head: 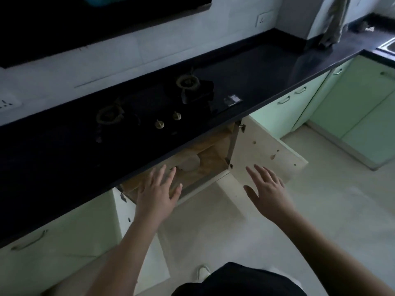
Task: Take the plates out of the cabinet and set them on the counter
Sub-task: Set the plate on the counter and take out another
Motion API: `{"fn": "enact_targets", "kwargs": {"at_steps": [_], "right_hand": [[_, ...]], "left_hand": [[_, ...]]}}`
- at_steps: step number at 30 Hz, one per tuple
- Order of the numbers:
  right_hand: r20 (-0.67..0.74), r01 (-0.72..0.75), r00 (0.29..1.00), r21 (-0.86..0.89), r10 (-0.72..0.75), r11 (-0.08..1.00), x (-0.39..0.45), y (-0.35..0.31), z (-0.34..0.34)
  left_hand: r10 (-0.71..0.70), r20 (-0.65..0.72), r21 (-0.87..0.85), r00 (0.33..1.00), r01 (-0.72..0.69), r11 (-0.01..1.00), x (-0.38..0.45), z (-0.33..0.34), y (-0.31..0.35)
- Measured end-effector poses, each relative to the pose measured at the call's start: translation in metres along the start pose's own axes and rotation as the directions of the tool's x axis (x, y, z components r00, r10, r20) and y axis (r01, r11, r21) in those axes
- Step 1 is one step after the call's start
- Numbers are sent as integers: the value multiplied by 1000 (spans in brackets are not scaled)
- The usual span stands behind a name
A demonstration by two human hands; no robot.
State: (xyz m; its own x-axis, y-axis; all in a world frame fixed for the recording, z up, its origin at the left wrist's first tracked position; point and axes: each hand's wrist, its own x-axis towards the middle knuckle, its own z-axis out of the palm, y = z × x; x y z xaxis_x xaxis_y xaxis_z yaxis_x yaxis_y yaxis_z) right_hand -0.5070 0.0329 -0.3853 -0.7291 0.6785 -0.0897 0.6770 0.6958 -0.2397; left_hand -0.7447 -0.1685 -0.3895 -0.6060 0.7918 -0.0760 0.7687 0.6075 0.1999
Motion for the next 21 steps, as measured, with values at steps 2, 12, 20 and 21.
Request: {"fn": "enact_targets", "kwargs": {"at_steps": [2,12,20,21], "right_hand": [[-24,70,997,-11,-70,997,18,-6,-2],[50,414,909,20,-414,910,124,-16,9],[176,623,764,49,-621,780,185,-8,17],[185,642,747,51,-638,765,188,-12,20]], "left_hand": [[-7,2,32,1000,7,999,5,3,1],[-219,48,60,974,216,974,15,39,23],[-462,6,61,887,461,885,33,32,66],[-470,-7,69,883,470,880,34,32,69]]}}
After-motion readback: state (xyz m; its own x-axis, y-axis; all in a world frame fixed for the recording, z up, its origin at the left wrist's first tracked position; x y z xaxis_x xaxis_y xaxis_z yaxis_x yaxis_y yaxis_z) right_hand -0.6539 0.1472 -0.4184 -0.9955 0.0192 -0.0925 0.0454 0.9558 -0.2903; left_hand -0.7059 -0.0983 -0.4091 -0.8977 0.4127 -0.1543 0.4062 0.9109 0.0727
